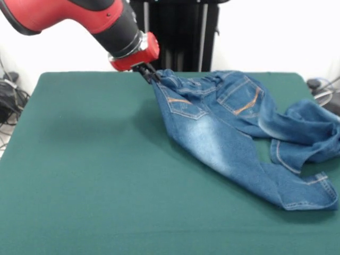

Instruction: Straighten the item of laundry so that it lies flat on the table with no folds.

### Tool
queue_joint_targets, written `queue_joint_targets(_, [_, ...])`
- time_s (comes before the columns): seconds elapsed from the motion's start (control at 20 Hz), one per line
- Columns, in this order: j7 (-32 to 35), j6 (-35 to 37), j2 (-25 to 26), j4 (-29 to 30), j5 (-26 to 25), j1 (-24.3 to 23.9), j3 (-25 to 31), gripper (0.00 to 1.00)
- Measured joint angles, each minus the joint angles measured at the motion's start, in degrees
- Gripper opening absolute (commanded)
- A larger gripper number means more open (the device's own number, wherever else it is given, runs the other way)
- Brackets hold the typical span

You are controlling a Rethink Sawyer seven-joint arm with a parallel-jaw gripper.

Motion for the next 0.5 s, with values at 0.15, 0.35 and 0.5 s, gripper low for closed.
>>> queue_joint_targets(0.15, [-1.7, 0.0, -0.2, 0.0, 0.0, -0.1, 0.0, 0.0])
queue_joint_targets(0.35, [-3.0, 0.0, -0.2, 0.0, 0.0, 0.0, 0.0, 0.0])
queue_joint_targets(0.5, [-3.1, 0.0, -0.2, -0.1, 0.0, 0.0, 0.0, 0.0])
